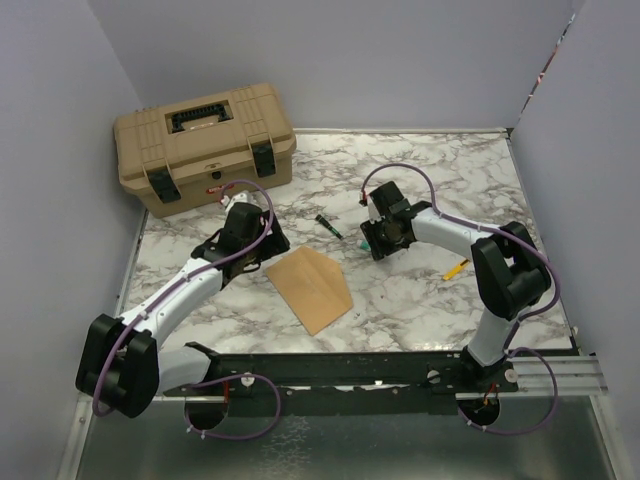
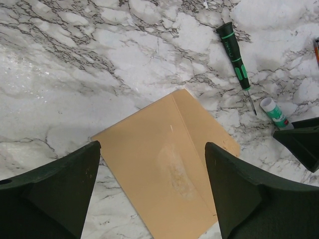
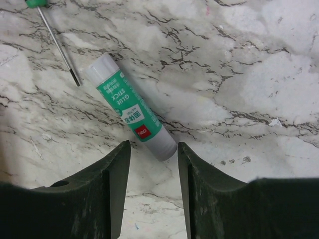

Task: Place the letter into the envelope and seal it

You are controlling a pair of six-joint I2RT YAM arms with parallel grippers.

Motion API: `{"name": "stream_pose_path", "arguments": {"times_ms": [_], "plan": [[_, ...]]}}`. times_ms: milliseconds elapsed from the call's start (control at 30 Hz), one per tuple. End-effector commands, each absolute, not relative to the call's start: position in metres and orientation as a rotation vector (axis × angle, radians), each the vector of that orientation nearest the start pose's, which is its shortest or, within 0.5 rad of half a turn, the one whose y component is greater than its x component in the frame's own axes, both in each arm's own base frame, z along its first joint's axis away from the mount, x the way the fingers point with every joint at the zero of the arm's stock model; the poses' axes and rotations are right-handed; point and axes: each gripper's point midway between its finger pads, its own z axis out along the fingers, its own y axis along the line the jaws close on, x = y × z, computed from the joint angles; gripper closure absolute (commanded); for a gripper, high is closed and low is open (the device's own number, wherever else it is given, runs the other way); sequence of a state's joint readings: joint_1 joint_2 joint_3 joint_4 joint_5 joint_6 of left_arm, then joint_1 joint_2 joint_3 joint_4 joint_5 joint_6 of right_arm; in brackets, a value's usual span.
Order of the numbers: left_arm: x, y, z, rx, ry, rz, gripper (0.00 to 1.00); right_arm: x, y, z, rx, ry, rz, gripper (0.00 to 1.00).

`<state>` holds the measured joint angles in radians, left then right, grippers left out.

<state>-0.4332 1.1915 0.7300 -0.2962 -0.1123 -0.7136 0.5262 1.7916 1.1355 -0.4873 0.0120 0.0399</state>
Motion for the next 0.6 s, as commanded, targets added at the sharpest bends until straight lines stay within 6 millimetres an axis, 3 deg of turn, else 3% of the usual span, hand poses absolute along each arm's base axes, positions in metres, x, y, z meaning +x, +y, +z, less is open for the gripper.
{"name": "stream_pose_path", "arguments": {"times_ms": [0,100,267,367,433,567], "plan": [[0.306,-0.158,0.127,-0.330,2.296,-0.520,0.13,0.315,0.196,0.015,-0.772,2.645,0.226,0.54],[0.306,-0.160,0.128,-0.324,2.294,-0.532,0.13,0.311,0.195,0.011,-0.796,2.656,0.230,0.55],[0.305,-0.163,0.127,-0.315,2.299,-0.554,0.13,0.318,0.192,0.009,-0.799,2.645,0.180,0.45],[0.305,-0.165,0.126,-0.310,2.305,-0.567,0.13,0.321,0.195,0.005,-0.814,2.640,0.193,0.44],[0.304,-0.167,0.126,-0.307,2.305,-0.576,0.13,0.317,0.199,0.003,-0.828,2.651,0.232,0.48],[0.304,-0.169,0.129,-0.306,2.300,-0.591,0.12,0.306,0.199,0.002,-0.853,2.669,0.266,0.65]]}}
